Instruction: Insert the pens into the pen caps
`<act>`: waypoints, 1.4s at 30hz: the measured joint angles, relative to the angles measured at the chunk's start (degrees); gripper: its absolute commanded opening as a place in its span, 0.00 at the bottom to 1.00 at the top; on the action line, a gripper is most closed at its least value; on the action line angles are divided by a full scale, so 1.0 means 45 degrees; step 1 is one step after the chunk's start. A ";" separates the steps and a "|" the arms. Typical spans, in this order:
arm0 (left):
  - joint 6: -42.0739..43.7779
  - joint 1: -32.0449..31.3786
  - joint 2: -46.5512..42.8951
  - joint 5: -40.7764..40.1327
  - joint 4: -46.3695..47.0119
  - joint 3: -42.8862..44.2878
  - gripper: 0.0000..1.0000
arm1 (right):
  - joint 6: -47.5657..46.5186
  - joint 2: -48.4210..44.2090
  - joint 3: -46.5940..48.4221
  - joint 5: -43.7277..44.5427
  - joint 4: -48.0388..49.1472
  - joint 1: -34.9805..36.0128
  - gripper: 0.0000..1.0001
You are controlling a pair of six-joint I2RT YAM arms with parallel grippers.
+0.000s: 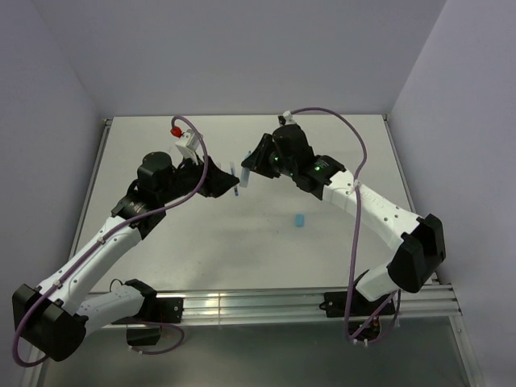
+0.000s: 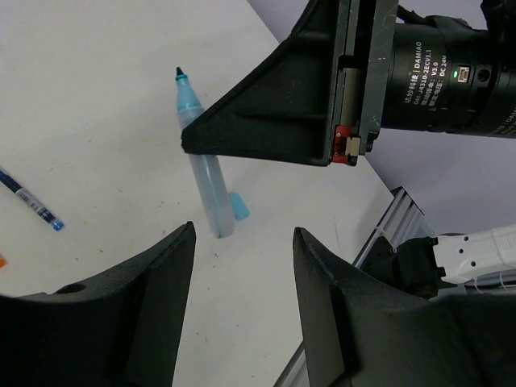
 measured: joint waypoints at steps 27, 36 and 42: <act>-0.0015 0.0321 0.0087 -0.0209 0.0029 -0.0005 0.47 | 0.0243 0.0510 0.1394 -0.0209 0.0272 0.1695 0.00; -0.0155 0.0437 0.0107 -0.0384 0.0010 -0.0015 0.00 | 0.0044 0.0627 0.1719 -0.0083 0.0204 0.1787 0.11; -0.0209 0.0408 0.0097 -0.0457 0.0029 -0.0019 0.00 | -0.0821 0.0792 0.2584 0.0534 -0.0661 0.1860 0.47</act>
